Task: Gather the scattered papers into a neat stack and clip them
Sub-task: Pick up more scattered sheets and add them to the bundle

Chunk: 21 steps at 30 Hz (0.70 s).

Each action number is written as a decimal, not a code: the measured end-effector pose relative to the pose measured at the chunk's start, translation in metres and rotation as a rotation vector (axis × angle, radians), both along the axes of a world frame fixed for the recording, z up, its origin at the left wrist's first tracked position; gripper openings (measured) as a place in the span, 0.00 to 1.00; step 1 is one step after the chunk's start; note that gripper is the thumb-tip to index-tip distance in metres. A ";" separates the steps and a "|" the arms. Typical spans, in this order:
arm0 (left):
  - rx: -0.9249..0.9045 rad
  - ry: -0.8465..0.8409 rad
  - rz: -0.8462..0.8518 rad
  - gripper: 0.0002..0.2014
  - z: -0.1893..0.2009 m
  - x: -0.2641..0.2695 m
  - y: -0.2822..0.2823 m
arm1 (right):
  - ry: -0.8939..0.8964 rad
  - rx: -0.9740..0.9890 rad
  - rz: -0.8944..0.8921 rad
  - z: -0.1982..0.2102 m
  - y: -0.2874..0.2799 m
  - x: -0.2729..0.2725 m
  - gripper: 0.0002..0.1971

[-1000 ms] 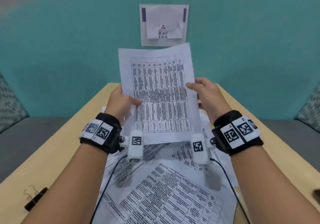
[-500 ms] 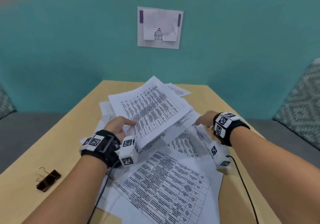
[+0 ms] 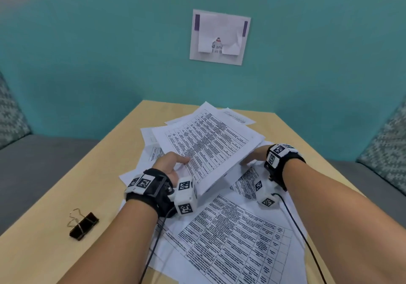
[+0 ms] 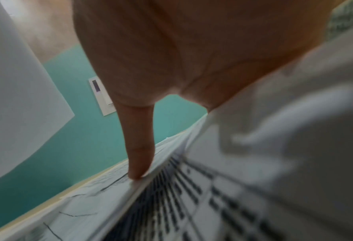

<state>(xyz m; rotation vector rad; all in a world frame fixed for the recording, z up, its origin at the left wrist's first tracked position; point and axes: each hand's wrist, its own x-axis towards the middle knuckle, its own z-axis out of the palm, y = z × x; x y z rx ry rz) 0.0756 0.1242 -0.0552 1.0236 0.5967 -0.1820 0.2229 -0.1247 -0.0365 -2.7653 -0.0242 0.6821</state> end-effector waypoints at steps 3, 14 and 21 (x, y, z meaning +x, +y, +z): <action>-0.006 -0.002 0.025 0.39 -0.008 0.008 0.004 | -0.040 0.051 -0.122 0.016 0.006 -0.028 0.36; -0.024 -0.057 0.021 0.56 -0.030 0.023 0.018 | -0.056 0.197 -0.273 0.020 -0.004 -0.028 0.09; 0.017 -0.019 0.041 0.41 -0.015 0.010 0.009 | -0.077 0.226 -0.298 -0.019 -0.008 0.001 0.49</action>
